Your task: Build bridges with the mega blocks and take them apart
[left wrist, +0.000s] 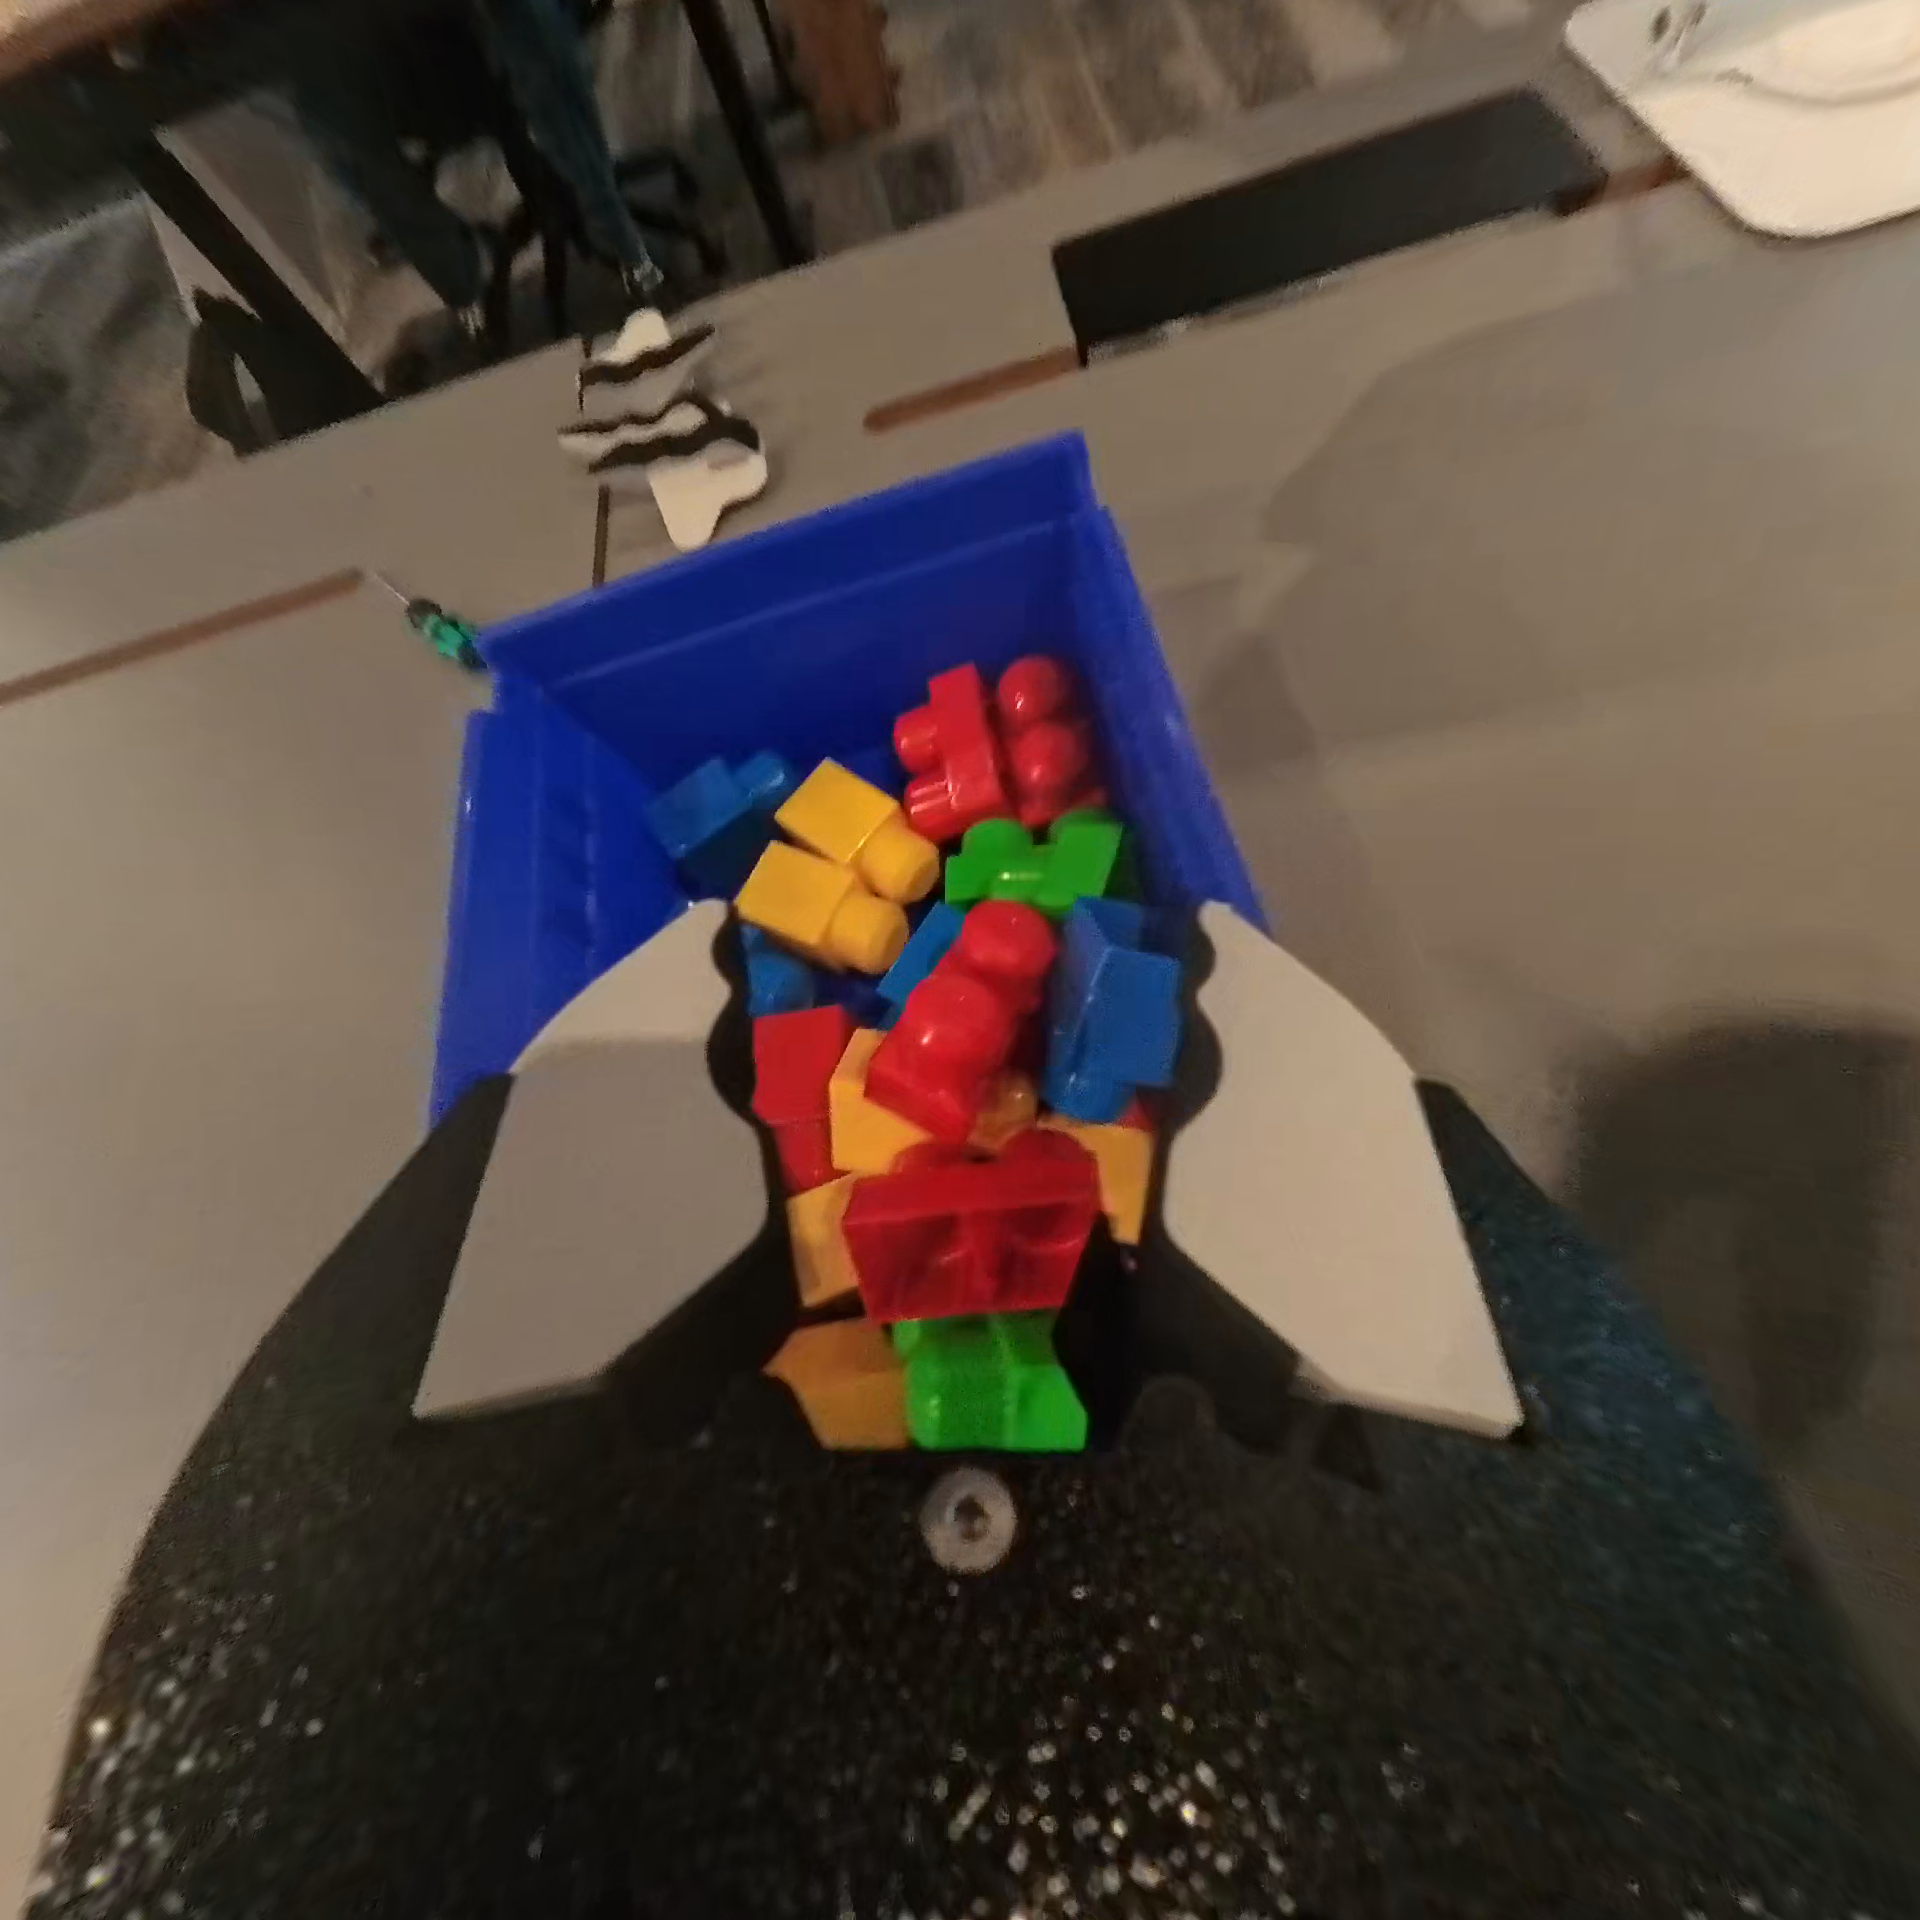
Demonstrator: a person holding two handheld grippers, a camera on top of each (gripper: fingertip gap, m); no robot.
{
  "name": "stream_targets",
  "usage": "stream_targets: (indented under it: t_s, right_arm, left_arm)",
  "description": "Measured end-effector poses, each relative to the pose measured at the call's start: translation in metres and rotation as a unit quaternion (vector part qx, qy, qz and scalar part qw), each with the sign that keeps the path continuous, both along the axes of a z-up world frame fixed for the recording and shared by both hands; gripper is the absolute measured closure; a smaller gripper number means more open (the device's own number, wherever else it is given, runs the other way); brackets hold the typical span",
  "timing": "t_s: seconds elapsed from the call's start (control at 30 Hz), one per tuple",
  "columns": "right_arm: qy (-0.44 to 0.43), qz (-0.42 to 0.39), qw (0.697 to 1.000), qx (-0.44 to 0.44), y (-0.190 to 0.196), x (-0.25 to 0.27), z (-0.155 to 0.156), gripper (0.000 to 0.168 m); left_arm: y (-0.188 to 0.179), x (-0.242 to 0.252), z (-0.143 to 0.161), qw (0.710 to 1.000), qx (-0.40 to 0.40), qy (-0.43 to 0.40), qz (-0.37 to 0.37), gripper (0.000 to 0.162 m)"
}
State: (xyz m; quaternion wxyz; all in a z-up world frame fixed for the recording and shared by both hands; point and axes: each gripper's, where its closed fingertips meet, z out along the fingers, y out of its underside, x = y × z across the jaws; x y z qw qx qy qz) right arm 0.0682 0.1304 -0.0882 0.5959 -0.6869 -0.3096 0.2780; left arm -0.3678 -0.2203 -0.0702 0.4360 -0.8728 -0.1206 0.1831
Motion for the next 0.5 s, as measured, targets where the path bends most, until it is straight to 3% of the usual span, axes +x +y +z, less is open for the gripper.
stream_targets:
  t_s: [0.2,0.3,0.5]
  right_arm:
    - [0.004,0.003,1.000,-0.003,-0.001,0.000,0.001,0.168]
    - [0.004,0.006,1.000,-0.005,-0.001,-0.002,0.000,0.168]
    - [0.006,0.010,1.000,-0.007,-0.002,-0.003,0.000,0.168]
  left_arm:
    - [-0.012,-0.015,-0.006,1.000,-0.004,0.003,0.001,0.151]
    - [-0.024,-0.026,-0.011,0.999,-0.023,0.009,0.030,0.162]
    - [-0.049,-0.044,-0.025,0.997,-0.038,-0.023,0.071,0.162]
